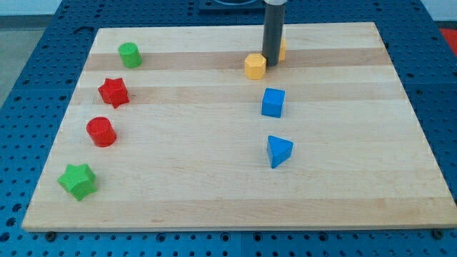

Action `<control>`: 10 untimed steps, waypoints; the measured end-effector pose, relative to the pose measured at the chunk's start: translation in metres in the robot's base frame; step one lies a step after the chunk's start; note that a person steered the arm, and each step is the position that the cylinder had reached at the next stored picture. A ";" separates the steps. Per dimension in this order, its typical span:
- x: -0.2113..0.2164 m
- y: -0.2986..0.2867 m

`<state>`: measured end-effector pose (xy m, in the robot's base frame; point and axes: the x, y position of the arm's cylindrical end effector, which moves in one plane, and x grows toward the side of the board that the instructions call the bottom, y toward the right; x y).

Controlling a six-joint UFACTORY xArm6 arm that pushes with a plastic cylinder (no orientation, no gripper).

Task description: Move the yellow hexagon closer to the blue cube

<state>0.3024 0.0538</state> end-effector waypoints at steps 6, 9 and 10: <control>0.014 -0.053; 0.031 -0.007; 0.031 -0.008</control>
